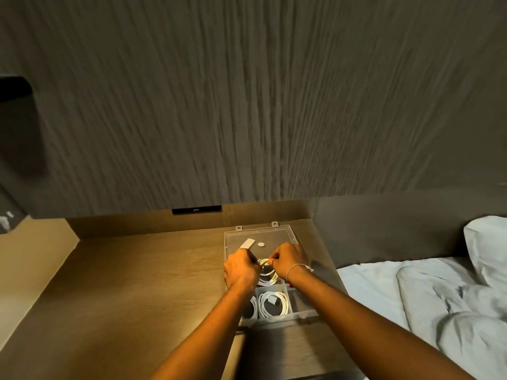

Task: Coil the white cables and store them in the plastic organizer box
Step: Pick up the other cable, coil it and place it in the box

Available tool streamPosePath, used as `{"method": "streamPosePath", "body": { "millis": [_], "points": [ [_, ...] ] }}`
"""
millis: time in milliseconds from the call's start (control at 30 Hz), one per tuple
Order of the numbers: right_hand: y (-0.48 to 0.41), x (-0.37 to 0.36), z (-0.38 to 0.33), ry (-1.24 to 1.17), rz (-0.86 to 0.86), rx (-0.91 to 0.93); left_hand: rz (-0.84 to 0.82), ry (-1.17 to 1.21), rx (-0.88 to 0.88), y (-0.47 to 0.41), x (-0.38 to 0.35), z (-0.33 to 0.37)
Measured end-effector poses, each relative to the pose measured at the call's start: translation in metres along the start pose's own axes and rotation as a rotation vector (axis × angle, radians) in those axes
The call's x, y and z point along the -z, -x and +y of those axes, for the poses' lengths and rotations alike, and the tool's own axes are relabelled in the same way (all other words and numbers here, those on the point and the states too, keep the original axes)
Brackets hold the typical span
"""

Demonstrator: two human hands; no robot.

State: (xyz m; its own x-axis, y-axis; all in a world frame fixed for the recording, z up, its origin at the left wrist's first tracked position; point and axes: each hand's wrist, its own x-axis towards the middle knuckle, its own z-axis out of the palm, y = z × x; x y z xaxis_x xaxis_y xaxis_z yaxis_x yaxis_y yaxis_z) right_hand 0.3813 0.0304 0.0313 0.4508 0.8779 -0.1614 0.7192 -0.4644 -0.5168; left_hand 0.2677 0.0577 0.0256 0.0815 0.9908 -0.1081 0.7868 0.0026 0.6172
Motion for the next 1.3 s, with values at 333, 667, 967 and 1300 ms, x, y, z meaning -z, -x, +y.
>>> {"method": "streamPosePath", "body": {
  "millis": [333, 667, 967, 1300],
  "points": [
    [-0.008, 0.004, 0.007, 0.136, 0.009, 0.061, 0.019, -0.053, -0.045, -0.001, -0.009, 0.009],
    [0.0, 0.0, 0.005, 0.315, 0.032, 0.094, -0.016, -0.334, -0.126, 0.007, -0.02, 0.012],
    [0.015, -0.015, 0.011, 0.518, 0.115, 0.183, -0.148, -0.434, -0.274, -0.002, -0.013, 0.004],
    [-0.003, 0.02, 0.008, 0.424, -0.323, 0.284, -0.345, -0.479, -0.499, -0.014, 0.004, -0.02]
  ]
}}
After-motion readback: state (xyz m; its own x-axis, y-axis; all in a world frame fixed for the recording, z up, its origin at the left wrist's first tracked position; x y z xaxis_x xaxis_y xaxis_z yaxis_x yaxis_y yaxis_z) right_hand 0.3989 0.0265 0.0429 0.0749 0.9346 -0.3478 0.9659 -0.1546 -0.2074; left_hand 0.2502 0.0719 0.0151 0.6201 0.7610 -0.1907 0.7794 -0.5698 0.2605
